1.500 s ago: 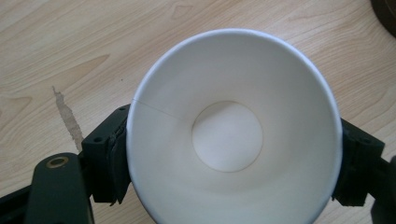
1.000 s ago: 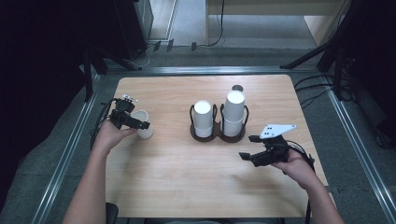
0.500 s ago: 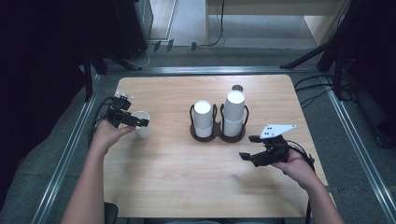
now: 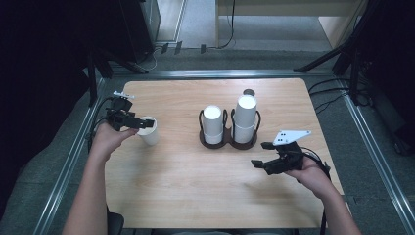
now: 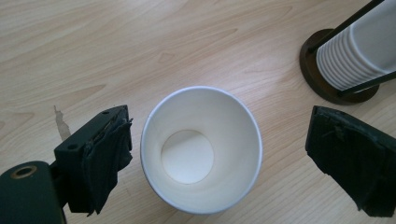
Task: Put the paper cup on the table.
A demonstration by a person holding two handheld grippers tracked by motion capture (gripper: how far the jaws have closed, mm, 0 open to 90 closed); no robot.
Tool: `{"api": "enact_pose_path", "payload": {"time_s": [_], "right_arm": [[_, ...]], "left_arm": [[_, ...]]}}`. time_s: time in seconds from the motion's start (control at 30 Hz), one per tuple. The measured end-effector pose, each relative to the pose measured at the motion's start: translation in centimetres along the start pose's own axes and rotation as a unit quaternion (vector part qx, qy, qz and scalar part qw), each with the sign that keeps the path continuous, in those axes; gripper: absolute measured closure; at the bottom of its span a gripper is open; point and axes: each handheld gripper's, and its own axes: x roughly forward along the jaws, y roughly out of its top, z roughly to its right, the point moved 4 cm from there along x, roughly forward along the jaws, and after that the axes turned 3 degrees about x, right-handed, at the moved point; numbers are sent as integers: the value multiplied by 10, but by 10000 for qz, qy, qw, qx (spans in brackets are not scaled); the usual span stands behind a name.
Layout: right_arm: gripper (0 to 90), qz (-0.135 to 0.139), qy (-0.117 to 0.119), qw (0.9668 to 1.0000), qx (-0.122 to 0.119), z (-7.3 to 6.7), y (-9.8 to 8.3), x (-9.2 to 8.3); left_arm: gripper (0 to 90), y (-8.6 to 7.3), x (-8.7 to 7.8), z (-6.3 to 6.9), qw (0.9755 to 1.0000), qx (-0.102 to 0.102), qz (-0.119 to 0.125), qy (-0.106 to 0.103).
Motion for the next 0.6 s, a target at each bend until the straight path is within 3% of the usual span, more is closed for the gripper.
{"api": "enact_pose_path", "payload": {"time_s": [0.13, 0.2, 0.6], "right_arm": [[225, -4, -5, 10000, -1, 0, 0, 0], [225, -3, -6, 10000, -12, 0, 0, 0], [225, 12, -20, 10000, -6, 1, 0, -1]], "left_arm": [[74, 4, -7, 4, 9999, 24, 96, -24], [74, 6, -12, 8, 9997, 16, 187, -144], [79, 14, -28, 28, 9989, 191, 325, -264]]}}
